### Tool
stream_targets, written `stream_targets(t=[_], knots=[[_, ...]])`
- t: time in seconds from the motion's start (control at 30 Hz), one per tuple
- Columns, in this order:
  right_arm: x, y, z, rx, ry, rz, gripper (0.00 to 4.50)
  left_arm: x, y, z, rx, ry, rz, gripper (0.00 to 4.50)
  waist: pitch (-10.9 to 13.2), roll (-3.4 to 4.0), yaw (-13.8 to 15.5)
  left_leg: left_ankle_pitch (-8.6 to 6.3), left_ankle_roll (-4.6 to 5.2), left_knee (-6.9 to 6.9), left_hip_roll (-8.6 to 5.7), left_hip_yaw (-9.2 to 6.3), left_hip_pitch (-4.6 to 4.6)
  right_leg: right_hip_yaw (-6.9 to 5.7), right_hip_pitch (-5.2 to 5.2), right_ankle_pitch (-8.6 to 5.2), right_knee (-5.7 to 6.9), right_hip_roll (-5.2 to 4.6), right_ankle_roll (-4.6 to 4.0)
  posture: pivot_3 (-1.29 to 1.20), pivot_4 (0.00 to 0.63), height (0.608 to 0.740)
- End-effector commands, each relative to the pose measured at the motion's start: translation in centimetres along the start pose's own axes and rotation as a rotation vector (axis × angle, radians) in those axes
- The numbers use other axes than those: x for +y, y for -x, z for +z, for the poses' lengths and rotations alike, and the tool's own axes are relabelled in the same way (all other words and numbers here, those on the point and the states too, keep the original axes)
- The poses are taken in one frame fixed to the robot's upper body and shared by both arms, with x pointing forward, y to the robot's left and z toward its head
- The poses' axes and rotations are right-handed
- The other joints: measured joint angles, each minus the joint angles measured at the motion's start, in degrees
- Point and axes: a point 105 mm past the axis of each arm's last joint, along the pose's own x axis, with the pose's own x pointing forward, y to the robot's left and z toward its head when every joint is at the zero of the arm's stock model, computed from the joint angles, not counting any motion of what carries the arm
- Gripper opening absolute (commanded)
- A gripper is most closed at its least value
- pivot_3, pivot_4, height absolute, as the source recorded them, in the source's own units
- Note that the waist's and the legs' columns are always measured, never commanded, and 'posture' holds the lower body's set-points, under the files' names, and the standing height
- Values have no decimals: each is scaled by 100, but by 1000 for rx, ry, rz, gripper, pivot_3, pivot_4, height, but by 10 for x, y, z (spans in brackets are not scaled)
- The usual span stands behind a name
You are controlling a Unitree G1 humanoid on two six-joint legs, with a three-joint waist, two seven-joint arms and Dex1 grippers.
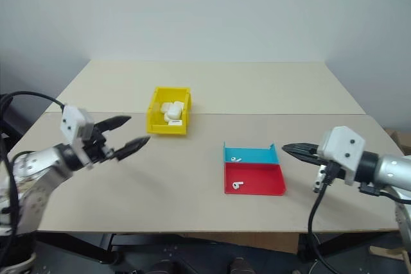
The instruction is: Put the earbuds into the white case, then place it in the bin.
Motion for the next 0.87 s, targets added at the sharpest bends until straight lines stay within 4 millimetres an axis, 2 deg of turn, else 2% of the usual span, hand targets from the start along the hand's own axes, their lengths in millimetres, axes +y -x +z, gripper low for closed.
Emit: stream_targets(t=[0.03, 0.17, 0.37, 0.63, 0.87], knots=[[-6, 11, 0, 19, 94, 22, 0, -13, 25, 10, 20, -63, -90, 4482, 0, -1, 18, 0, 0, 0, 1, 1, -2, 0, -4, -1, -1, 0, -1, 0, 150, 740], [-6, 22, -8, 39, 131, 51, 0, -10, 52, -4, 161, -96, -77, 4482, 0, 0, 48, -1, 0, -5, 5, 5, -15, 0, -17, -6, -3, 1, -9, 0, 150, 740], [-9, 30, -24, 78, 138, 92, 0, -9, 78, 5, 193, -133, -39, 4482, 0, 0, 45, -1, 0, -5, 9, 11, -16, 0, -20, -6, -5, 0, -9, 0, 150, 740], [-10, 24, -35, 97, 151, 106, 0, -22, 84, 6, 189, -120, -19, 4482, 0, 0, 34, -1, -1, -5, 12, 18, -13, 3, -21, -6, -3, 2, -9, 0, 150, 740], [-9, 22, -33, 89, 166, 108, 0, -34, 87, 6, 156, -66, -66, 4482, 0, 0, 41, -1, -1, -5, 13, 22, -12, 5, -21, -7, -2, 2, -10, 0, 150, 740]])
